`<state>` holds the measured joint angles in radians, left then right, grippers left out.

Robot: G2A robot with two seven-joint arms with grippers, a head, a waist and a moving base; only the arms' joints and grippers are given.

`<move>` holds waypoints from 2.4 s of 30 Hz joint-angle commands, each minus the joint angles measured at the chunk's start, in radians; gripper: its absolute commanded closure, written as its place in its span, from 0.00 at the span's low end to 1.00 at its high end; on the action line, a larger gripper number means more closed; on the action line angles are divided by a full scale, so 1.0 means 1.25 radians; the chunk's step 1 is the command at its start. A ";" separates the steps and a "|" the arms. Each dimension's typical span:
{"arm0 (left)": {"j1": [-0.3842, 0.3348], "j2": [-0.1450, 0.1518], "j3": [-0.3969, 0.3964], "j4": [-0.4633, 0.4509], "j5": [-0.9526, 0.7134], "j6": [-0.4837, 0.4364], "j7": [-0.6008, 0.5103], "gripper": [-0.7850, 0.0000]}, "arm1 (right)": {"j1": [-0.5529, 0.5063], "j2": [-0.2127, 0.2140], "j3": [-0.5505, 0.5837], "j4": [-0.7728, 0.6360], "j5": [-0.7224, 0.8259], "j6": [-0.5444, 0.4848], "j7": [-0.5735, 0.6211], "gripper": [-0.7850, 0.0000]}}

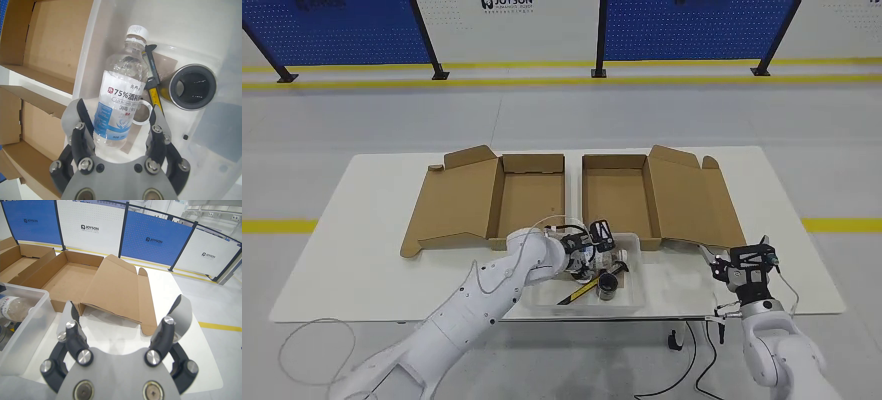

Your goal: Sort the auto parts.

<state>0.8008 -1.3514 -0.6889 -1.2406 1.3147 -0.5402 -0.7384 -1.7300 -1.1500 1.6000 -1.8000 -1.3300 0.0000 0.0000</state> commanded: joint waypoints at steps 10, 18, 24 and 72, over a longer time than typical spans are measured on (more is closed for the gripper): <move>-0.029 -0.017 0.024 0.050 0.000 -0.028 -0.008 0.28 | 0.000 0.000 0.000 0.000 0.000 0.000 0.000 0.00; -0.035 -0.022 0.021 0.058 -0.015 -0.046 -0.032 0.31 | 0.000 0.000 0.000 0.000 0.000 0.000 0.000 0.00; -0.027 -0.019 0.006 0.046 -0.051 -0.067 -0.054 0.37 | 0.000 0.000 0.000 0.000 0.000 0.000 0.000 0.00; -0.081 -0.065 0.058 0.194 -0.089 -0.093 -0.014 0.35 | 0.000 0.000 0.000 0.000 0.000 0.000 0.000 0.00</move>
<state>0.6992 -1.4318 -0.6170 -0.9996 1.2033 -0.6574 -0.7570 -1.7300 -1.1500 1.6000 -1.8000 -1.3300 0.0000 0.0000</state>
